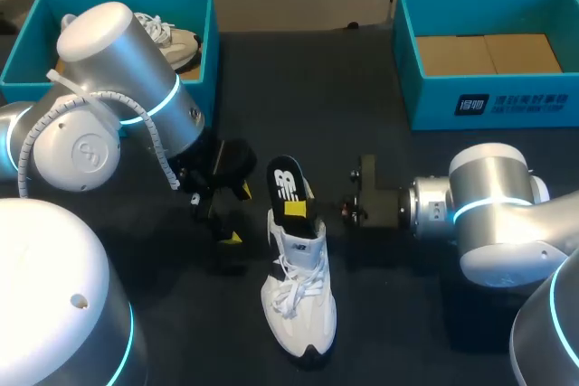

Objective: Take the shoe out of the shoebox, open the shoe tongue, remove and reinsert the insole, then place the shoe into the shoebox

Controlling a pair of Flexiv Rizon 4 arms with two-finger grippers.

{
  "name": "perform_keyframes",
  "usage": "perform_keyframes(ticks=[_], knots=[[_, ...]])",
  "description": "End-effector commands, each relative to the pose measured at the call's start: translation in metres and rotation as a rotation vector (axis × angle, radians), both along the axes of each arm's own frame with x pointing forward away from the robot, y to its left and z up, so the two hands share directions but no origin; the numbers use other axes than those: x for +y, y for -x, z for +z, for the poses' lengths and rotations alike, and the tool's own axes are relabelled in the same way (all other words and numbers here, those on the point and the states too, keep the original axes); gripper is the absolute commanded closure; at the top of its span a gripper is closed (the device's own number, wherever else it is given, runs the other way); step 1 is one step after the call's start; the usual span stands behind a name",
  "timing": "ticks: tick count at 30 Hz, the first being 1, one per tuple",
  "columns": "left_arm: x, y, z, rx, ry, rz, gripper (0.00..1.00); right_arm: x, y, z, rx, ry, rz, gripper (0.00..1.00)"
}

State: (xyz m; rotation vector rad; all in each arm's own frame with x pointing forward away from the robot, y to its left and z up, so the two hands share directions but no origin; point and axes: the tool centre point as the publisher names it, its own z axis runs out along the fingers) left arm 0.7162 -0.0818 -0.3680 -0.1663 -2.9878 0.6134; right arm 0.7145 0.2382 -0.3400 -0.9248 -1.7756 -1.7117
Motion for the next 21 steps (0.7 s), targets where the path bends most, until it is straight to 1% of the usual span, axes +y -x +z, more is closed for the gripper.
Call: perform_keyframes(ticks=[1, 6, 7, 9, 10, 12, 14, 19, 21], knots=[[0.001, 0.001, 0.0, -0.002, -0.001, 0.001, 0.0, -0.001, 0.003, 0.001, -0.005, 0.003, -0.007, 1.0], [0.001, 0.001, 0.0, -0.002, -0.001, 0.001, 0.0, -0.001, 0.003, 0.007, -0.025, 0.002, -0.011, 1.0], [0.001, 0.001, 0.0, -0.002, -0.001, 0.001, 0.0, -0.001, 0.003, 0.009, -0.03, 0.0, -0.011, 0.97], [0.001, 0.001, 0.0, -0.002, -0.001, 0.001, 0.0, -0.001, 0.002, 0.01, -0.033, 0.002, -0.011, 0.74], [0.001, 0.001, 0.0, -0.002, -0.001, 0.001, 0.0, 0.0, 0.001, 0.011, -0.033, 0.003, -0.01, 0.72], [0.001, 0.001, 0.0, -0.002, -0.001, 0.001, 0.0, 0.0, 0.0, 0.012, -0.037, 0.006, -0.011, 0.71], [0.001, 0.001, 0.0, -0.002, -0.001, 0.001, 0.0, 0.0, -0.001, 0.015, -0.045, 0.005, -0.012, 0.72], [0.001, 0.001, 0.0, -0.002, -0.001, 0.001, 0.0, 0.001, -0.006, 0.02, -0.058, 0.008, -0.008, 0.71], [0.001, 0.001, 0.0, -0.002, -0.001, 0.001, 0.0, 0.002, -0.009, 0.022, -0.064, 0.007, -0.007, 0.73]])
